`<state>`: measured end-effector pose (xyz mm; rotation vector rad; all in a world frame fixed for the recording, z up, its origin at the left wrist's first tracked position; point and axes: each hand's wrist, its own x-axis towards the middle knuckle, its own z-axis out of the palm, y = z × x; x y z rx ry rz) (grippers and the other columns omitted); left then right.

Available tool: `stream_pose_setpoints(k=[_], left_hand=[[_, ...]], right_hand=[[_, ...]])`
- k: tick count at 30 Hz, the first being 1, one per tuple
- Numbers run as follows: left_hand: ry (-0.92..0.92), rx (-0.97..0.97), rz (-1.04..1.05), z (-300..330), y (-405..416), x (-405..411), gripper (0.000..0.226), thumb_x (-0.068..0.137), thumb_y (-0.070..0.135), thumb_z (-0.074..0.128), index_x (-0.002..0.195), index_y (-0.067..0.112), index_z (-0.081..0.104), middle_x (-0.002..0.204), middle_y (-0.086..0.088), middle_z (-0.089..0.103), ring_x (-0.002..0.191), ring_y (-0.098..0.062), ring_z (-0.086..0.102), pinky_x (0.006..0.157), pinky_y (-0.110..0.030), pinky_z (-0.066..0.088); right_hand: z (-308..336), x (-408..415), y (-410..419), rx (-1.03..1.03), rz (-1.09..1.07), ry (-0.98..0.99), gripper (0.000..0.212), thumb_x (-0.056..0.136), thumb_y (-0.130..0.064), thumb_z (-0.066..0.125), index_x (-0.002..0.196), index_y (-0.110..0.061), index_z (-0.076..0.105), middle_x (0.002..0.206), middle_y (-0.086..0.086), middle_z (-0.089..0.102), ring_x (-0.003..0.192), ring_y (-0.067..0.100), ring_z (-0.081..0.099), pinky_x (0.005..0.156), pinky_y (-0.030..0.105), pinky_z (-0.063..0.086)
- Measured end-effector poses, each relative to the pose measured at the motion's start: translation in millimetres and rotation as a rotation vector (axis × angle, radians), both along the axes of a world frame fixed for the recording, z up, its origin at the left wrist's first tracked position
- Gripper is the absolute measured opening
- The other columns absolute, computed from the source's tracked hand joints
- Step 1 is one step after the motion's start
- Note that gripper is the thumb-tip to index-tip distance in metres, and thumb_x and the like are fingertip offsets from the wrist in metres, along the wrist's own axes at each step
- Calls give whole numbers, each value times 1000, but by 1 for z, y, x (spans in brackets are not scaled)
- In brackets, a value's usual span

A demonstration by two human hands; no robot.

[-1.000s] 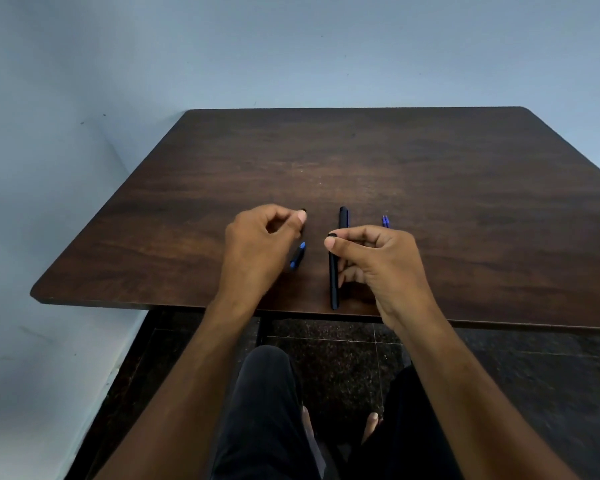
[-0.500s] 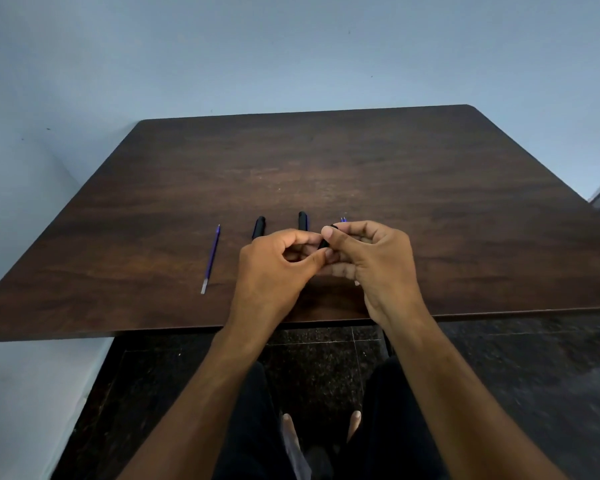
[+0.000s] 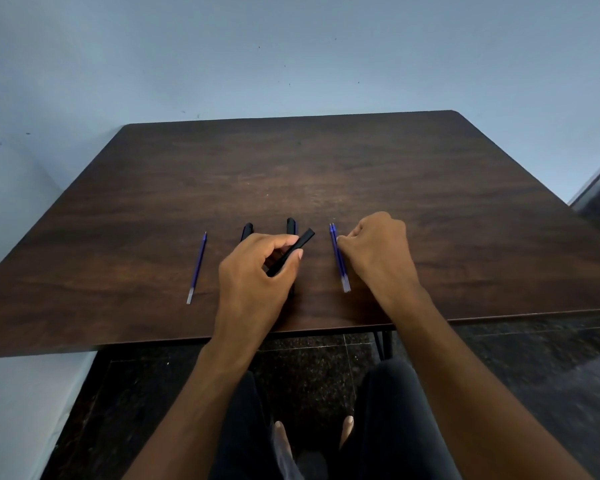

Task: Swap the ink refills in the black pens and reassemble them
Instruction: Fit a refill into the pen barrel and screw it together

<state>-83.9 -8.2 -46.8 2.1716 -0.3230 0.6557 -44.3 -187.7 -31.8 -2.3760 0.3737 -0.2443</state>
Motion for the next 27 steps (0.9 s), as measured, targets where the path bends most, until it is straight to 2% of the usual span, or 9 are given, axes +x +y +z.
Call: stream_pose_setpoints(k=[3, 6, 10, 16, 22, 27], left_hand=[[12, -7, -9, -2, 2, -1, 22, 88, 21, 76, 110, 20, 75, 102, 11, 71, 96, 3, 65, 86, -7, 45], [15, -8, -11, -3, 3, -1, 22, 88, 21, 76, 110, 20, 75, 103, 10, 71, 96, 2, 65, 87, -6, 44], [16, -30, -23, -5, 3, -1, 22, 88, 22, 76, 110, 21, 75, 102, 11, 71, 96, 3, 65, 87, -7, 45], [32, -42, -29, -5, 4, -1, 23, 87, 22, 77, 110, 22, 75, 101, 14, 70, 97, 5, 64, 86, -6, 44], [44, -31, -33, -7, 4, 0, 24, 87, 23, 77, 111, 23, 74, 102, 14, 70, 98, 4, 64, 87, -7, 46], [54, -28, -31, -7, 5, -1, 25, 87, 24, 77, 111, 24, 74, 102, 15, 70, 98, 5, 64, 87, -7, 45]], right_hand=[[-1, 3, 5, -30, -13, 32, 27, 86, -25, 74, 68, -6, 66, 69, 8, 67, 63, 20, 66, 54, 33, 56], [3, 4, 9, -71, -18, 100, 31, 87, -27, 75, 67, -9, 59, 69, 6, 63, 58, 16, 59, 44, 26, 40], [7, 5, 9, -88, -35, 129, 37, 87, -24, 76, 62, -12, 51, 68, 5, 55, 55, 11, 48, 43, 23, 30], [10, 10, 5, -144, -14, 175, 34, 88, -22, 75, 66, -11, 52, 71, 5, 55, 57, 15, 53, 41, 25, 33], [7, 13, 6, -270, -7, 186, 37, 89, -21, 73, 67, -14, 44, 71, 4, 45, 57, 18, 45, 42, 28, 31], [12, 17, 2, -180, 4, 278, 36, 84, -32, 79, 69, -11, 53, 76, 8, 58, 70, 23, 61, 49, 31, 43]])
